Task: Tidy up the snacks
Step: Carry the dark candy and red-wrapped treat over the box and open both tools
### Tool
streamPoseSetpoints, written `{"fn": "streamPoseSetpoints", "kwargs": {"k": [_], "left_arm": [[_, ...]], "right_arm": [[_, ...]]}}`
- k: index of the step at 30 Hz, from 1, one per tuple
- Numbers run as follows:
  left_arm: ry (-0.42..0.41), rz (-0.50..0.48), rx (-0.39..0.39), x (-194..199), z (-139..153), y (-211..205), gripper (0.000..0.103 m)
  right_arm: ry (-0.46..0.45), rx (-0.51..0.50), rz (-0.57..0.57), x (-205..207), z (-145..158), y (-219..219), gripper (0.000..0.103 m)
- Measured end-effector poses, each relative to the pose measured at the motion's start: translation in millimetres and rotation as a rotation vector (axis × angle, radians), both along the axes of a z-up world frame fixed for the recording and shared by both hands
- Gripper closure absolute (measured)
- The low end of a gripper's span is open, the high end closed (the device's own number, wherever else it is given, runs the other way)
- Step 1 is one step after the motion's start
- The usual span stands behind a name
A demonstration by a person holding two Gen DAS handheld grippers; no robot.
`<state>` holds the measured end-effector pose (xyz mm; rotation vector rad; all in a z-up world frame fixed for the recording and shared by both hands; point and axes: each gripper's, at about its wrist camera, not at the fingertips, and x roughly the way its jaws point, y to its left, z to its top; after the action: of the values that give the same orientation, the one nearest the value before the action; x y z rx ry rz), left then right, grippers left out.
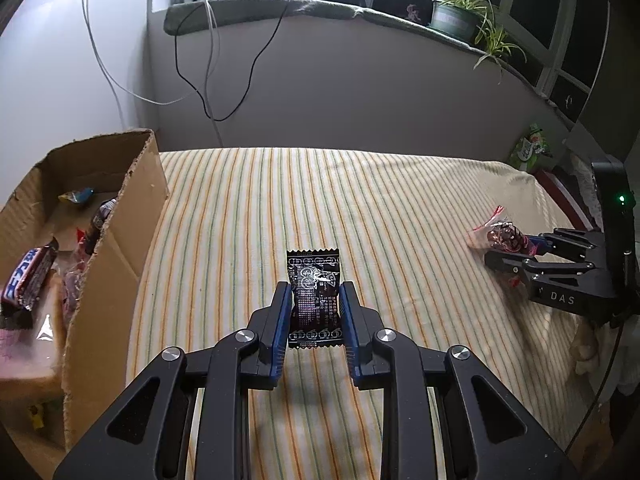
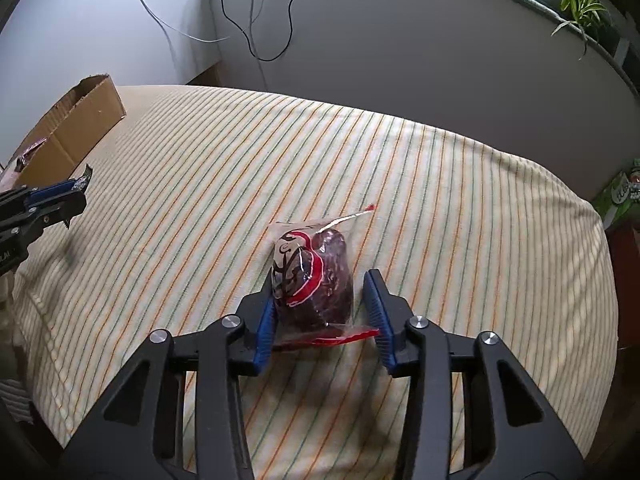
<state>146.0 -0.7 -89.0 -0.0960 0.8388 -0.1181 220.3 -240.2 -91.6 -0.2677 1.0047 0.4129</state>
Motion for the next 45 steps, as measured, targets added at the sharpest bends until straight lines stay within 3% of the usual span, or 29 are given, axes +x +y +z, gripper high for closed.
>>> {"fn": "streamPoseSetpoints", "kwargs": {"k": [11, 21, 45], "left_arm": [[-0.062, 0.035, -0.022, -21.8, 21.5, 24.6, 0.08], [-0.107, 0.094, -0.021, -43.3, 39.0, 56.5, 0.08], [-0.135, 0.287, -0.006, -70.3, 48.2, 162.1, 0.08]], "right_arm": [[-0.068, 0.091, 0.03, -20.9, 50.6, 11.0, 0.062], [-0.115, 0.145, 0.142, -33.7, 83.2, 84.3, 0.062], [-0.077, 0.166, 0.397, -39.2, 74.5, 281.7, 0.061]]}}
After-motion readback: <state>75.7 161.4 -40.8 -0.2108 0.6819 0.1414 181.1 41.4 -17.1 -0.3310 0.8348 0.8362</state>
